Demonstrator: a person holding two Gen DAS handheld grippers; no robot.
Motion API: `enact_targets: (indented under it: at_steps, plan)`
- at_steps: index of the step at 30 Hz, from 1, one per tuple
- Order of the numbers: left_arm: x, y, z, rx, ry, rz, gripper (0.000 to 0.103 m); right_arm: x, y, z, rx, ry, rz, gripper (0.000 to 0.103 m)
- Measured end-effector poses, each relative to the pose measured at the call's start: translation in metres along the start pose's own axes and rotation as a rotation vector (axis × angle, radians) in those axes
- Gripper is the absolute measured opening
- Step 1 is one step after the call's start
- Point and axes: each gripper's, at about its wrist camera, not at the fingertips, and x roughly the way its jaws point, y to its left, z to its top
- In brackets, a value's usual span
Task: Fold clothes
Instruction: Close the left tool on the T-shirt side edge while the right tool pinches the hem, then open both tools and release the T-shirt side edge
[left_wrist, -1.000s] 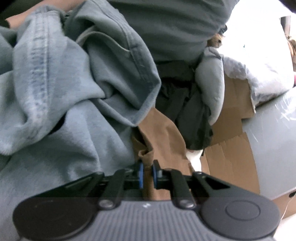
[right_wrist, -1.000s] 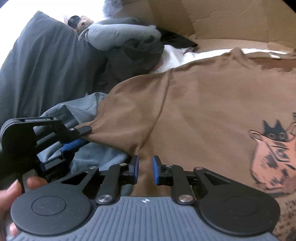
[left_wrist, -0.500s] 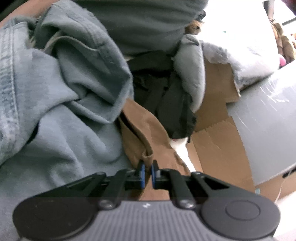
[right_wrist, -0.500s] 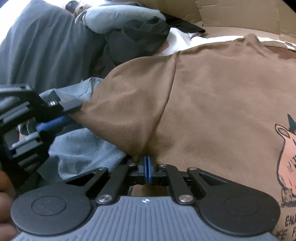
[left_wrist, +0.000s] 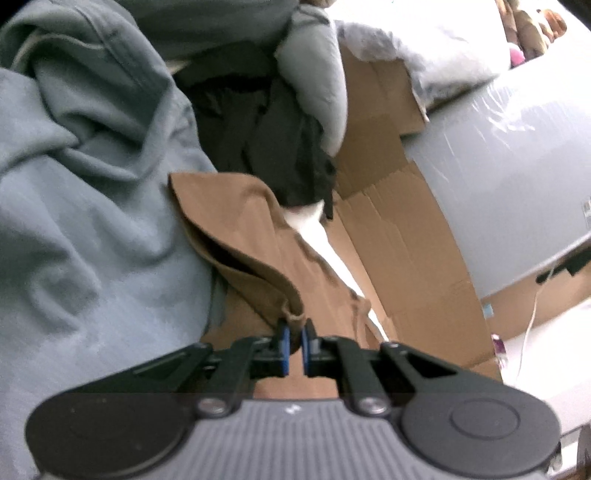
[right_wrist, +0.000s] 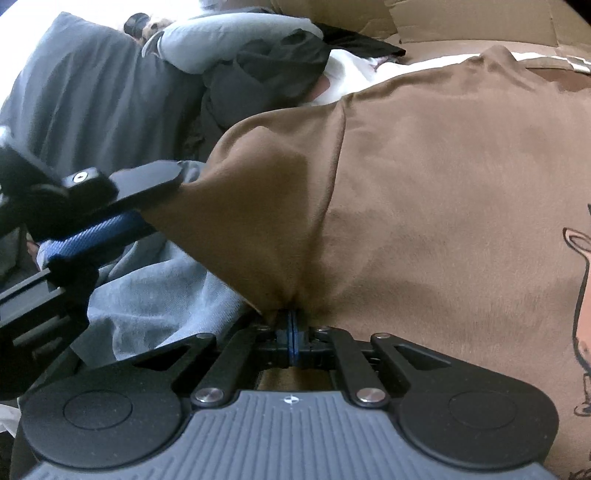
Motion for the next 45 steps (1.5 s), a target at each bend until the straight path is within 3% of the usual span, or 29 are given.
enact_targets:
  at_steps: [7, 9, 11, 13, 19, 24, 32, 34, 36, 38, 45]
  plan:
    - [-0.001, -0.005, -0.011, 0.071, 0.036, -0.006, 0.007, -0.004, -0.005, -0.002, 0.007, -0.02, 0.016, 0.008]
    - [0.001, -0.005, -0.012, 0.085, 0.044, -0.003, 0.007, -0.012, -0.006, -0.003, -0.009, -0.039, 0.012, 0.02]
    - [0.001, -0.003, -0.013, 0.091, 0.051, -0.004, 0.007, -0.025, -0.007, -0.006, -0.023, -0.054, 0.026, 0.051]
    - [0.001, -0.004, -0.015, 0.108, 0.058, 0.0, 0.007, -0.04, -0.006, -0.01, -0.035, -0.069, 0.042, 0.058]
    - [0.002, -0.01, -0.023, 0.172, 0.077, 0.026, 0.007, -0.086, -0.028, -0.014, 0.074, -0.1, 0.02, 0.058]
    - [0.014, -0.017, -0.039, 0.264, 0.125, 0.075, 0.007, -0.119, -0.057, -0.015, 0.175, -0.14, -0.052, 0.058]
    - [0.046, -0.005, -0.064, 0.35, 0.25, 0.213, 0.008, -0.121, -0.071, -0.01, 0.204, -0.137, -0.099, 0.058]
    - [0.044, -0.008, -0.064, 0.372, 0.255, 0.217, 0.014, -0.121, -0.07, -0.011, 0.195, -0.135, -0.096, 0.058]
    - [0.038, -0.013, -0.064, 0.397, 0.253, 0.214, 0.04, -0.121, -0.068, -0.011, 0.184, -0.133, -0.098, 0.058]
    - [0.029, -0.019, -0.062, 0.425, 0.226, 0.221, 0.053, -0.121, -0.067, -0.01, 0.177, -0.133, -0.1, 0.058]
    - [-0.006, -0.017, -0.033, 0.332, 0.167, 0.18, 0.053, -0.12, -0.047, 0.011, 0.102, -0.137, -0.1, 0.058]
